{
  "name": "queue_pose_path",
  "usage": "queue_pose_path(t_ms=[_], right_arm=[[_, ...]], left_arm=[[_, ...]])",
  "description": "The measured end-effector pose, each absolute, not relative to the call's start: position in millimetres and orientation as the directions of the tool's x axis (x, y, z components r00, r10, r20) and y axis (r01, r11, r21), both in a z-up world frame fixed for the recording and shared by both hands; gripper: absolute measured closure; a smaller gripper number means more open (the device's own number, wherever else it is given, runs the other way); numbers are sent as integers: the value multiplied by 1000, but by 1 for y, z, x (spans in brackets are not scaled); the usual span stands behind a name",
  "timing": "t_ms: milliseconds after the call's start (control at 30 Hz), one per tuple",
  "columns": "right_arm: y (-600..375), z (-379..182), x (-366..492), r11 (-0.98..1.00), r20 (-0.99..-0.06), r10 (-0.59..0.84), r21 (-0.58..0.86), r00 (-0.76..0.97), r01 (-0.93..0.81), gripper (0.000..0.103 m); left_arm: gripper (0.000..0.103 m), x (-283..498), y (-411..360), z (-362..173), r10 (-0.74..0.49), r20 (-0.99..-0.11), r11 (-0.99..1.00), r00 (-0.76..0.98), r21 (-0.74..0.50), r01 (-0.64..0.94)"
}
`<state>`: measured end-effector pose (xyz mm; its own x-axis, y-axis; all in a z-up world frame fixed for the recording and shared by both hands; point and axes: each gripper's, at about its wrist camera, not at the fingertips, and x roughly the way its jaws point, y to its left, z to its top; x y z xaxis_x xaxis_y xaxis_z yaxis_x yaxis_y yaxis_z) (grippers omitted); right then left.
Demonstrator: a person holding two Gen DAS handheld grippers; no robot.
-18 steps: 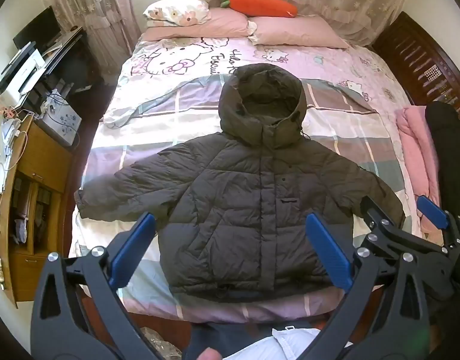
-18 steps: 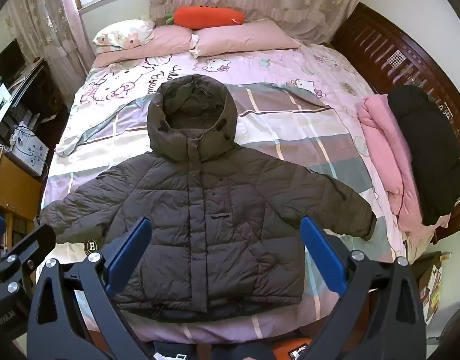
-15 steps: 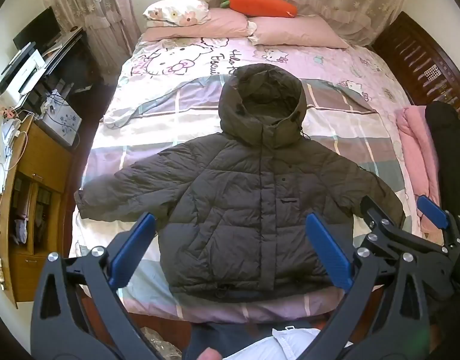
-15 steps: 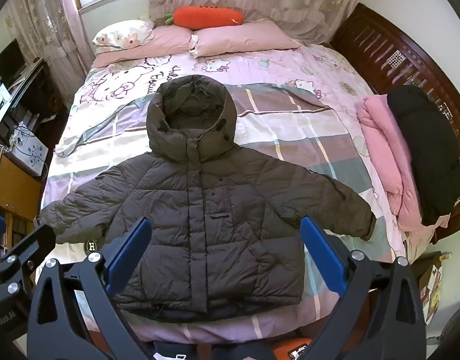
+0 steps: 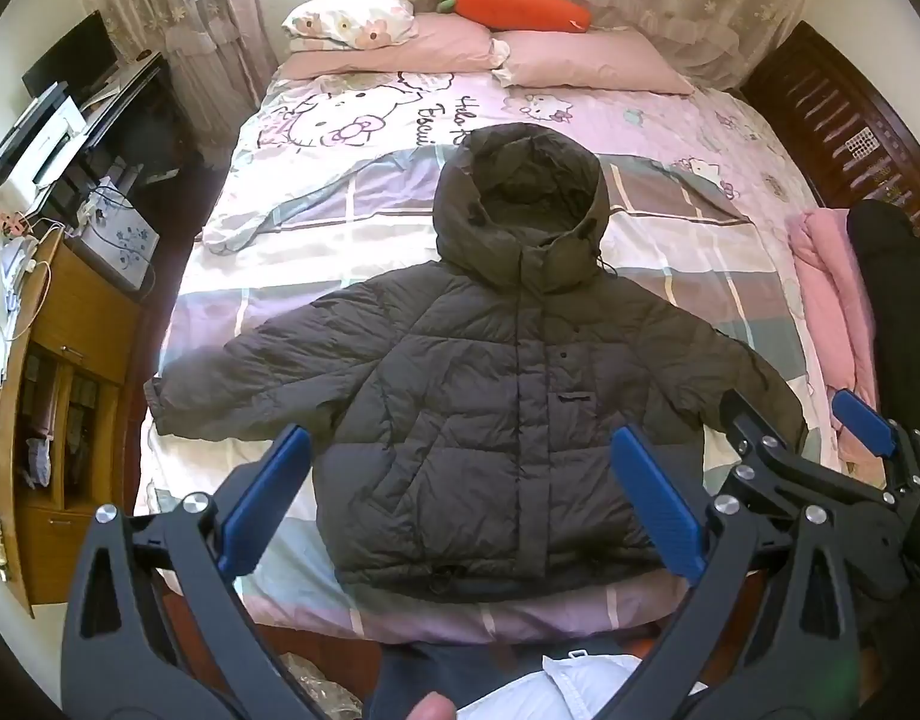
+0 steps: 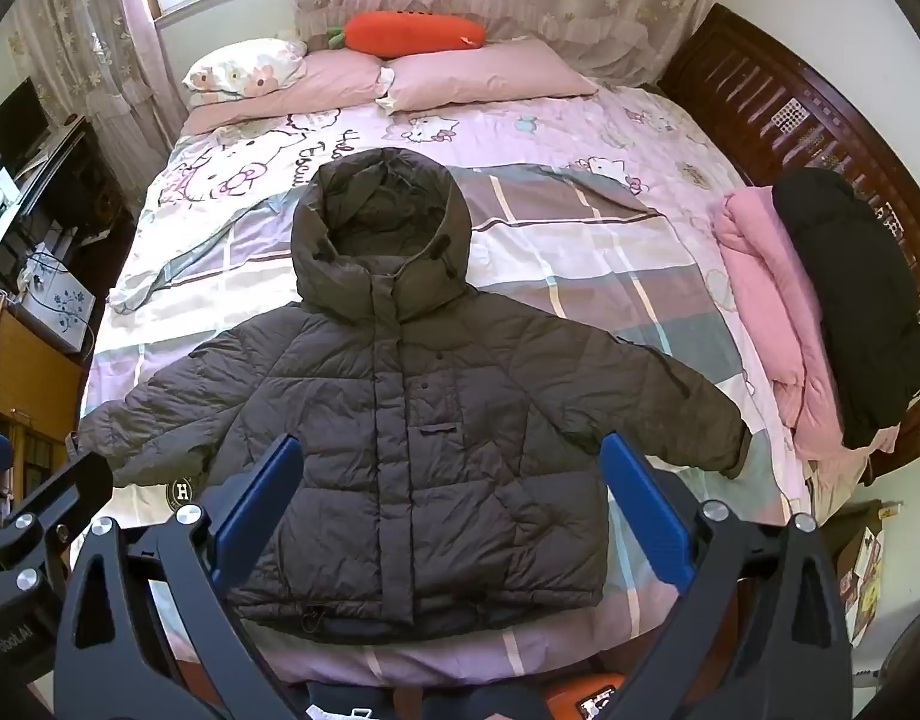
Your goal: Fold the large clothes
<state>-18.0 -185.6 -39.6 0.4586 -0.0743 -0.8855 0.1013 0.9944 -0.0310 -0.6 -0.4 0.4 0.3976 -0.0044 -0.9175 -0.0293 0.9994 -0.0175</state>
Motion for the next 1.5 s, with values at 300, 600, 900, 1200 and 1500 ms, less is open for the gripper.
queue_pose_path(t_ms=[300,600,900,1200,1500], right_arm=[[-186,-41,-18,994,-885,-74,-30,459,101,3],[-185,-42,-18,994,-884,-76,-33,460,102,3],[-184,-42,-18,994,-885,-73,-30,460,101,3],[-183,-42,-17,994,-885,-73,-29,460,102,3],[-184,-44,-15,994,-885,-73,-28,460,103,3]], left_arm=[[2,-4,-5,-2,-4,-917,999,398,-17,-30],[2,-10,-17,-4,-5,-918,999,396,-18,-29],[2,-9,-11,-4,1,-918,999,398,-13,-32],[2,-8,-5,-3,0,-913,1000,407,-13,-27],[2,-8,-5,-2,-1,-914,1000,406,-12,-27]])
